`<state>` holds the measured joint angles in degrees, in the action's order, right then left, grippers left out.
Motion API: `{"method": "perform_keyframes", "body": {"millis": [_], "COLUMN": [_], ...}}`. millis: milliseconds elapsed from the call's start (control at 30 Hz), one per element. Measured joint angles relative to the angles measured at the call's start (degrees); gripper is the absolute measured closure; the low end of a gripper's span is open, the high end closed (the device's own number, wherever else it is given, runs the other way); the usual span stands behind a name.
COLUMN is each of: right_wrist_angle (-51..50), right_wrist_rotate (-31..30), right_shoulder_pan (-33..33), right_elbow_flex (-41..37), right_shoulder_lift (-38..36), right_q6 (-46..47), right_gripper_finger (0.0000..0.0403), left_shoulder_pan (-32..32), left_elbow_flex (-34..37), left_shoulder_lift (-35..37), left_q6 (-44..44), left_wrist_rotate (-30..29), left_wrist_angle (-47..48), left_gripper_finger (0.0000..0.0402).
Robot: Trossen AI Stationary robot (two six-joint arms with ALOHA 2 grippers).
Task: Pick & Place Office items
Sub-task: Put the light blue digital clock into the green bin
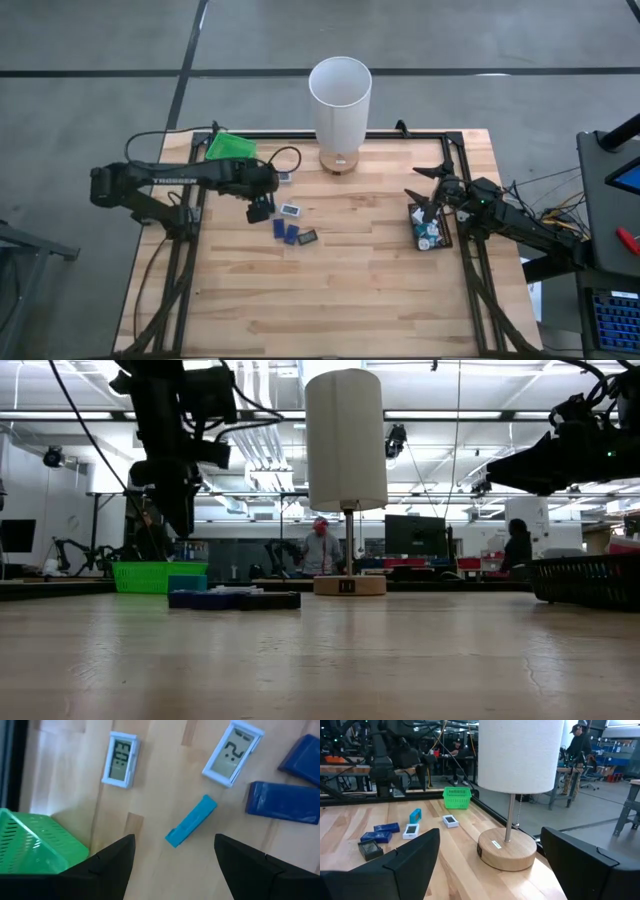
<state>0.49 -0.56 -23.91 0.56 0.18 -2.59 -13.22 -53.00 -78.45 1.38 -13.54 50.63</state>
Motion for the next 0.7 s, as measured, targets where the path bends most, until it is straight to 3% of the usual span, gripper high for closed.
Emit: {"method": "perform_keyframes", "body": {"millis": [167, 333, 700], "right_wrist_angle": [0.0, 0.0, 0.0], "right_wrist_rotate": [0.0, 0.0, 0.0], "right_shoulder_pan": [0.0, 0.0, 0.0], "right_elbow_flex": [0.0, 0.0, 0.0], "right_shoulder_lift": [0.0, 0.0, 0.0], "right_q6": [0.0, 0.0, 0.0], "right_gripper_finger": [0.0053, 0.0057, 0.0059], "left_shoulder_pan": [-3.3, -4.5, -4.6], "left_elbow_flex": [2.4, 5.2, 7.7], "left_shoulder_lift": [0.6, 0.8, 0.8], "left_q6": [5.2, 9.5, 10.2], "left_wrist_rotate": [4.6, 5.3, 9.1], "left_wrist_angle": [-4.0, -7.6, -9.9], "left_gripper_finger": [0.0126, 0.0126, 0.0126]}}
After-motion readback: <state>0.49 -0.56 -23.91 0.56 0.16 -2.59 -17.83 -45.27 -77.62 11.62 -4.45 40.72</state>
